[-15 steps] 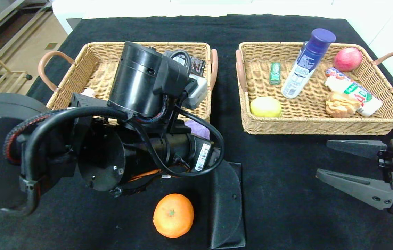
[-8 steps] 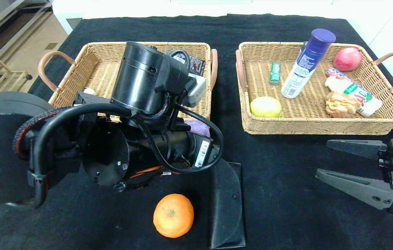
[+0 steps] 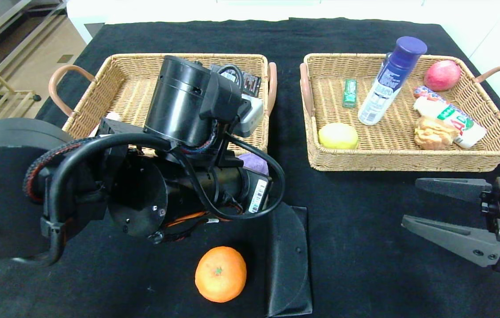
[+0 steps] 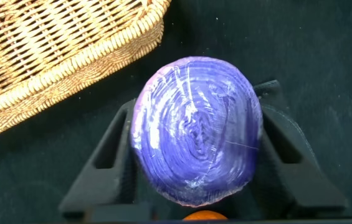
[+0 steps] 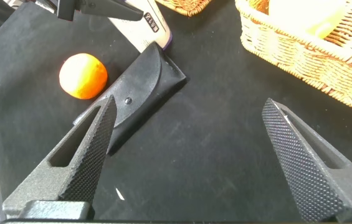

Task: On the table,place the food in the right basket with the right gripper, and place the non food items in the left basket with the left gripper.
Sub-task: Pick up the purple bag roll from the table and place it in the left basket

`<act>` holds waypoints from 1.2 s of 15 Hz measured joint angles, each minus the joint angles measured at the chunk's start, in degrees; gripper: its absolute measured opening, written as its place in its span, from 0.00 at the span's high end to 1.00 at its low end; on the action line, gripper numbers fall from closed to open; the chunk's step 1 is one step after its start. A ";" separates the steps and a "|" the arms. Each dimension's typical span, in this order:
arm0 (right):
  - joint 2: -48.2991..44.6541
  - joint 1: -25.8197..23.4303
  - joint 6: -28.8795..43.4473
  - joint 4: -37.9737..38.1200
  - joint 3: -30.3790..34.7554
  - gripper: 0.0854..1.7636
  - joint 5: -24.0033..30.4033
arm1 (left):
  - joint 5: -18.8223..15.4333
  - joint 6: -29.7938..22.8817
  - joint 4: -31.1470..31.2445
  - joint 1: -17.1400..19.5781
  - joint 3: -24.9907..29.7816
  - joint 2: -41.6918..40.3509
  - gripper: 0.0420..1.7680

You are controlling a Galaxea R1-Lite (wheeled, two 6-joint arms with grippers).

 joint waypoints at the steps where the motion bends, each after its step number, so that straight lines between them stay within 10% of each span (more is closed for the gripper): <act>1: 0.01 0.00 -0.02 0.00 0.00 0.03 0.02 | 0.00 -0.02 0.06 0.00 0.01 0.00 0.44; 18: -0.46 0.45 -0.09 -0.05 0.43 0.03 -0.06 | -0.90 -0.22 0.59 -0.35 1.61 -3.68 0.48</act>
